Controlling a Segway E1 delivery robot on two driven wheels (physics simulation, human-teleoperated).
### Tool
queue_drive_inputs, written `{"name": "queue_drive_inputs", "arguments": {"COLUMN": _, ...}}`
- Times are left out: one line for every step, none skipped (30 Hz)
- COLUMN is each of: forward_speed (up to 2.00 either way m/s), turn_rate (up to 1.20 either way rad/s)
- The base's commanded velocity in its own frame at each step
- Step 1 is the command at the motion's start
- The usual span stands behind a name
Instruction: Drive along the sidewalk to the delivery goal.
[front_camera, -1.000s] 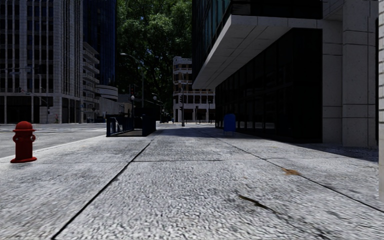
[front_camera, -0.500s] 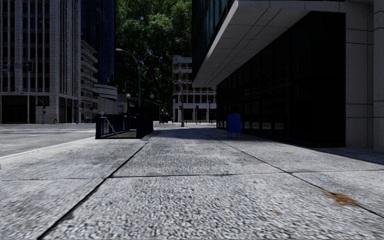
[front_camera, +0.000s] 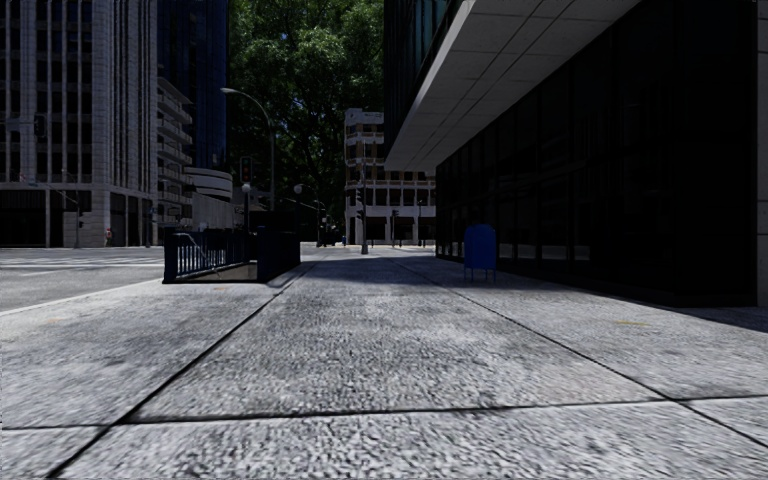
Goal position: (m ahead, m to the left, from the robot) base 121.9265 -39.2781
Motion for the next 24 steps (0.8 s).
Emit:
{"name": "queue_drive_inputs", "arguments": {"forward_speed": 1.95, "turn_rate": 0.00}}
{"name": "queue_drive_inputs", "arguments": {"forward_speed": 1.95, "turn_rate": 0.00}}
{"name": "queue_drive_inputs", "arguments": {"forward_speed": 1.95, "turn_rate": 0.00}}
{"name": "queue_drive_inputs", "arguments": {"forward_speed": 1.95, "turn_rate": 0.00}}
{"name": "queue_drive_inputs", "arguments": {"forward_speed": 1.95, "turn_rate": 0.00}}
{"name": "queue_drive_inputs", "arguments": {"forward_speed": 1.95, "turn_rate": 0.00}}
{"name": "queue_drive_inputs", "arguments": {"forward_speed": 1.95, "turn_rate": 0.00}}
{"name": "queue_drive_inputs", "arguments": {"forward_speed": 1.95, "turn_rate": 0.00}}
{"name": "queue_drive_inputs", "arguments": {"forward_speed": 1.95, "turn_rate": 0.00}}
{"name": "queue_drive_inputs", "arguments": {"forward_speed": 1.95, "turn_rate": 0.00}}
{"name": "queue_drive_inputs", "arguments": {"forward_speed": 1.95, "turn_rate": 0.00}}
{"name": "queue_drive_inputs", "arguments": {"forward_speed": 1.95, "turn_rate": 0.00}}
{"name": "queue_drive_inputs", "arguments": {"forward_speed": 1.95, "turn_rate": 0.00}}
{"name": "queue_drive_inputs", "arguments": {"forward_speed": 1.95, "turn_rate": 0.00}}
{"name": "queue_drive_inputs", "arguments": {"forward_speed": 1.95, "turn_rate": 0.00}}
{"name": "queue_drive_inputs", "arguments": {"forward_speed": 1.95, "turn_rate": 0.00}}
{"name": "queue_drive_inputs", "arguments": {"forward_speed": 1.95, "turn_rate": 0.00}}
{"name": "queue_drive_inputs", "arguments": {"forward_speed": 1.95, "turn_rate": 0.00}}
{"name": "queue_drive_inputs", "arguments": {"forward_speed": 1.95, "turn_rate": 0.00}}
{"name": "queue_drive_inputs", "arguments": {"forward_speed": 1.95, "turn_rate": 0.00}}
{"name": "queue_drive_inputs", "arguments": {"forward_speed": 1.95, "turn_rate": 0.00}}
{"name": "queue_drive_inputs", "arguments": {"forward_speed": 1.95, "turn_rate": 0.00}}
{"name": "queue_drive_inputs", "arguments": {"forward_speed": 1.95, "turn_rate": 0.00}}
{"name": "queue_drive_inputs", "arguments": {"forward_speed": 1.95, "turn_rate": 0.00}}
